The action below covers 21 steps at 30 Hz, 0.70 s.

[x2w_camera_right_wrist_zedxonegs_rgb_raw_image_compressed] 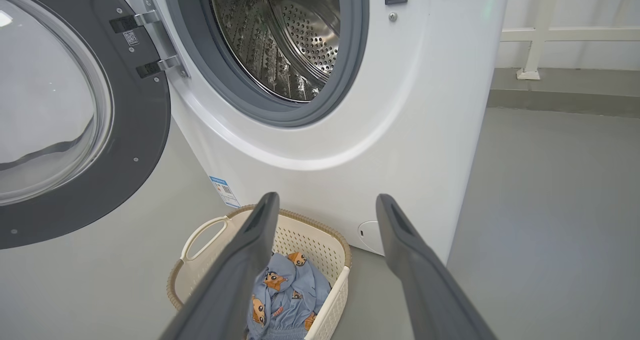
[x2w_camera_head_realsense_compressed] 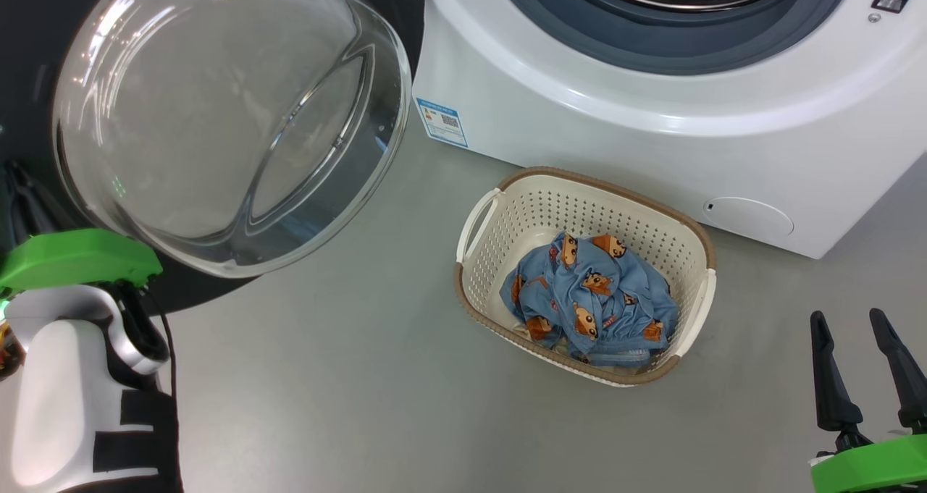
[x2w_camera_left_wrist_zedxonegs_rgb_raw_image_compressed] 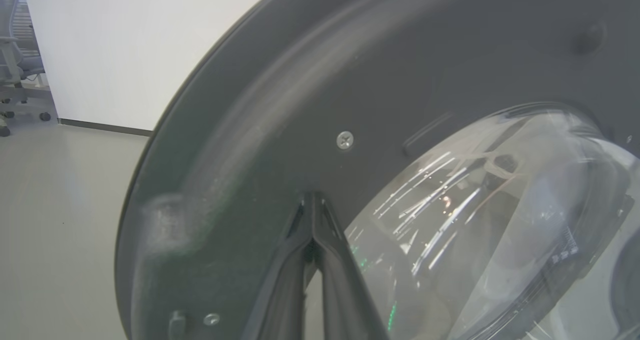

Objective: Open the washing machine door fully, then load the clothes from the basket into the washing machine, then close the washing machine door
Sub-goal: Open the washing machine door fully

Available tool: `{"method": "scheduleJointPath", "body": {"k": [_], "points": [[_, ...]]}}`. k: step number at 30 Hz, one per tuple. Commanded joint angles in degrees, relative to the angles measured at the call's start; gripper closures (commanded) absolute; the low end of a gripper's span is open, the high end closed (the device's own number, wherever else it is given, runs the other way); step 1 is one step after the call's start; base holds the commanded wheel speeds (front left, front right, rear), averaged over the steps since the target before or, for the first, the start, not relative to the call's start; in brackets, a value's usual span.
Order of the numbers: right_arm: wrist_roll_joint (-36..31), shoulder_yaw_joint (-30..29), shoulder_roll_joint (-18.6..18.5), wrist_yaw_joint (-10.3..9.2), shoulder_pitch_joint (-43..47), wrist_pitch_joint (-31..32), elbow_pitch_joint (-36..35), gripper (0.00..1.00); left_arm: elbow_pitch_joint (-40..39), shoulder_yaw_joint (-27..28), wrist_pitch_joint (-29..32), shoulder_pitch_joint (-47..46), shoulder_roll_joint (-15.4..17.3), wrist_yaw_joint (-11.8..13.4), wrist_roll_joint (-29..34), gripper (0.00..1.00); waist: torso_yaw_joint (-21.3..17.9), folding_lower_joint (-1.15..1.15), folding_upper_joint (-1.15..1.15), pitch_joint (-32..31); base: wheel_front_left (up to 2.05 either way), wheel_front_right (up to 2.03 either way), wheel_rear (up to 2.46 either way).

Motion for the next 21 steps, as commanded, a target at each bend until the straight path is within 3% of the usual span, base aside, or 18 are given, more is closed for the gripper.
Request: {"method": "scheduleJointPath", "body": {"k": [1, 12, 21], "points": [[-0.2, 1.5, -0.2, 0.09, -0.7, -0.3, -1.1, 0.0, -0.9, 2.2, -0.3, -1.4, 2.6, -0.1, 0.8, 1.0, -0.1, 0.0, 0.0, -0.2, 0.0, 0.0, 0.0], [-0.1, 1.5, 0.3, 0.09, -0.5, -0.3, -1.1, 0.0, 0.6, 4.2, -0.3, -1.8, 2.6, -0.8, 2.1, 1.0, -0.9, 0.0, 0.0, -1.3, 0.0, 0.0, 0.0], [0.3, 1.6, 1.1, 0.09, 0.1, -0.3, -0.8, 0.0, -5.2, 1.9, -0.3, 1.3, 2.5, -2.6, -0.1, 1.0, -1.6, 0.0, 0.0, -4.1, 0.0, 0.0, 0.0]]}}
